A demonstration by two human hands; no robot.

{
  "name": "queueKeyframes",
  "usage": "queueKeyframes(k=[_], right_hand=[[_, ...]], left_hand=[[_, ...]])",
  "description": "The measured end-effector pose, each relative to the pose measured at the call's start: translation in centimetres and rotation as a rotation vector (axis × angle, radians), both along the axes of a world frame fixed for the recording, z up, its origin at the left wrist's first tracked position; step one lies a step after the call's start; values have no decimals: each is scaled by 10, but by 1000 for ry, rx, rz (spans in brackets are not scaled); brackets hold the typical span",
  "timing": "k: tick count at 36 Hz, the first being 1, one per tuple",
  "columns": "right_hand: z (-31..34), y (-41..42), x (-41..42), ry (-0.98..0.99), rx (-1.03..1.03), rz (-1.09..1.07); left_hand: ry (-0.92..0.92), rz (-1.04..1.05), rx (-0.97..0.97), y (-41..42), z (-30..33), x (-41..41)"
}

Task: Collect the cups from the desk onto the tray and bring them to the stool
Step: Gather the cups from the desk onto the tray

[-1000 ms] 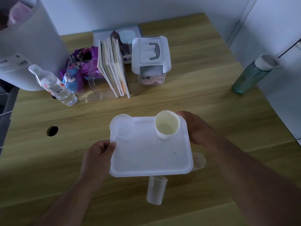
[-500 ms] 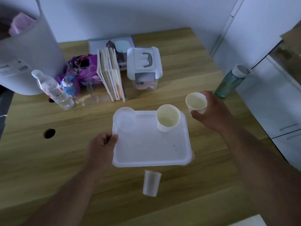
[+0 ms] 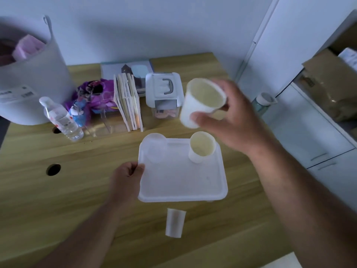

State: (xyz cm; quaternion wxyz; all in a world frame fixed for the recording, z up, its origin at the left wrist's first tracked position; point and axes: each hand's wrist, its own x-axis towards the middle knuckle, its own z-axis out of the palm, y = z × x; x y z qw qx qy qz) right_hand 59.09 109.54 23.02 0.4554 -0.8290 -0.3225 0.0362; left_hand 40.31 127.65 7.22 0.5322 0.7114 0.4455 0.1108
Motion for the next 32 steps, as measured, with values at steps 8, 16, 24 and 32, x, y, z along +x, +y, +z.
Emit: queueKeyframes(k=[8,16,24,32], right_hand=[[-14,35,-43,50,-242,227],[-33,46,-47,12,-371,228],[-38,43,-47,58,-463,282],[-42,-17,-23,64,-197,34]], left_hand=[[-26,-15,23,-8,8,5],[-12,-39,17,-5,5,1],[1,-35,15,1,1,-2],[-21,27,-6,24,-10,3]])
